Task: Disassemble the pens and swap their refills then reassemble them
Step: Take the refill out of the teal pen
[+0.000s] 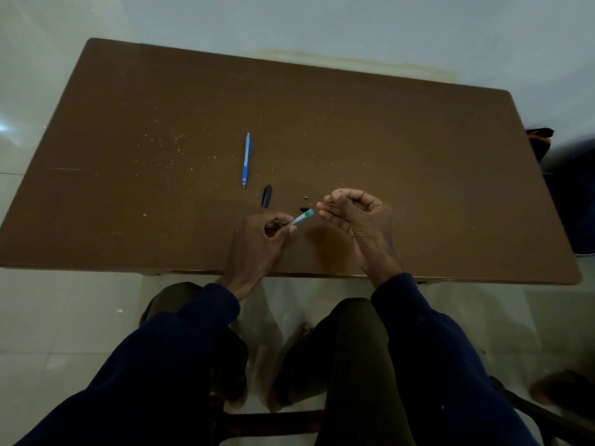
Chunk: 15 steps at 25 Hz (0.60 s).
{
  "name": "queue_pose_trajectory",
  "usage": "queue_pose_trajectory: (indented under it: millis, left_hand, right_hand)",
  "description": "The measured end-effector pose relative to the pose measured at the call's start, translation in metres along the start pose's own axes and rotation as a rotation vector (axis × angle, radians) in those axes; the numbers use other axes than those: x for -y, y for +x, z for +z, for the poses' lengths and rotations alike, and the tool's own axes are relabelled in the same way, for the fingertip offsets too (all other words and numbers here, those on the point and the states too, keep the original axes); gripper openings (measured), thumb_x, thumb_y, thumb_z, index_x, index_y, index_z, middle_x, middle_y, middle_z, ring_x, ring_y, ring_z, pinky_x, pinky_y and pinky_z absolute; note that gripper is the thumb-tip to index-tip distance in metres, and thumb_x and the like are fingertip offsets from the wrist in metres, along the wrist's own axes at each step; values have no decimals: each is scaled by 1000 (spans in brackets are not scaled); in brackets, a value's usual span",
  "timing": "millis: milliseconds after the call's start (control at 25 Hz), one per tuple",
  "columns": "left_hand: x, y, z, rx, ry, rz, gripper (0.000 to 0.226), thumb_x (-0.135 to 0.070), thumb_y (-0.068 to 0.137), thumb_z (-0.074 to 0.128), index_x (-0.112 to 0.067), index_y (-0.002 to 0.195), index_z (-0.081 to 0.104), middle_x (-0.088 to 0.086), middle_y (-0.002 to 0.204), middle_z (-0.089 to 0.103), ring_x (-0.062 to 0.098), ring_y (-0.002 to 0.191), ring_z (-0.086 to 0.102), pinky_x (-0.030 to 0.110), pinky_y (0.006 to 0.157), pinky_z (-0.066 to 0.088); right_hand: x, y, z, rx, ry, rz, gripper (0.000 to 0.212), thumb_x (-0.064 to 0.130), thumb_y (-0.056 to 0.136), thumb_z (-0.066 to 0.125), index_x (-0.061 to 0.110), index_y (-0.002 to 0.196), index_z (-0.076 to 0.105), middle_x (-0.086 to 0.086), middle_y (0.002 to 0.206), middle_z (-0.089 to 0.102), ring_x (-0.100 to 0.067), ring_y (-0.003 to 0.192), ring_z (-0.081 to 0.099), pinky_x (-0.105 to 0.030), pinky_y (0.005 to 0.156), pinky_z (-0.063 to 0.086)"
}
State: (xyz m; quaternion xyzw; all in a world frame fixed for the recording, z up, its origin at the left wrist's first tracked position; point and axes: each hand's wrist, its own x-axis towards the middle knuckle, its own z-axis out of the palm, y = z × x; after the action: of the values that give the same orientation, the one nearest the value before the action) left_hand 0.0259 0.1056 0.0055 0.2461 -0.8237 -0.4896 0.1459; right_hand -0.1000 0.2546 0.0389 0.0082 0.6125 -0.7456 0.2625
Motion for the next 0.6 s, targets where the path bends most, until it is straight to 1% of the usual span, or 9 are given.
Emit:
queue_pose_trajectory:
  millis: [160, 280, 360, 480, 600]
  left_hand:
    - [0, 0, -1, -12, 4, 5, 23, -22, 90, 76, -14, 111, 75, 2, 108, 76, 7, 93, 69, 16, 76, 57]
    - [-2, 1, -2, -4, -2, 18, 24, -21, 90, 75, -13, 113, 75, 2, 108, 75, 7, 92, 69, 17, 77, 58]
    - [-3, 2, -2, -4, 2, 18, 24, -21, 91, 75, -14, 113, 74, 1, 109, 74, 6, 93, 68, 18, 77, 58]
    - [-3, 5, -4, -11, -2, 15, 23, -21, 91, 74, -14, 113, 73, -1, 108, 73, 0, 89, 65, 9, 74, 54]
    - [-3, 5, -5, -16, -5, 18, 22, -21, 91, 74, -15, 112, 73, -5, 105, 72, -4, 88, 63, 6, 73, 52]
  right_hand:
    - [-2, -2, 2, 27, 9, 9, 25, 8, 93, 71, -7, 112, 66, -25, 103, 75, -37, 97, 75, -39, 81, 65]
    - [-4, -2, 3, 42, -26, 14, 20, 8, 93, 72, -3, 110, 68, -23, 104, 76, -36, 98, 75, -41, 84, 64]
    - [-6, -2, 5, 37, -69, 31, 22, 7, 92, 73, -5, 110, 68, -21, 104, 77, -35, 99, 76, -42, 85, 64]
    - [-8, -2, 8, 43, -116, 70, 24, 6, 89, 75, -9, 107, 69, -22, 103, 77, -33, 98, 76, -41, 84, 64]
    - [-8, -3, 10, 57, -138, 95, 23, 6, 90, 75, -9, 107, 70, -22, 104, 76, -35, 100, 75, -40, 85, 64]
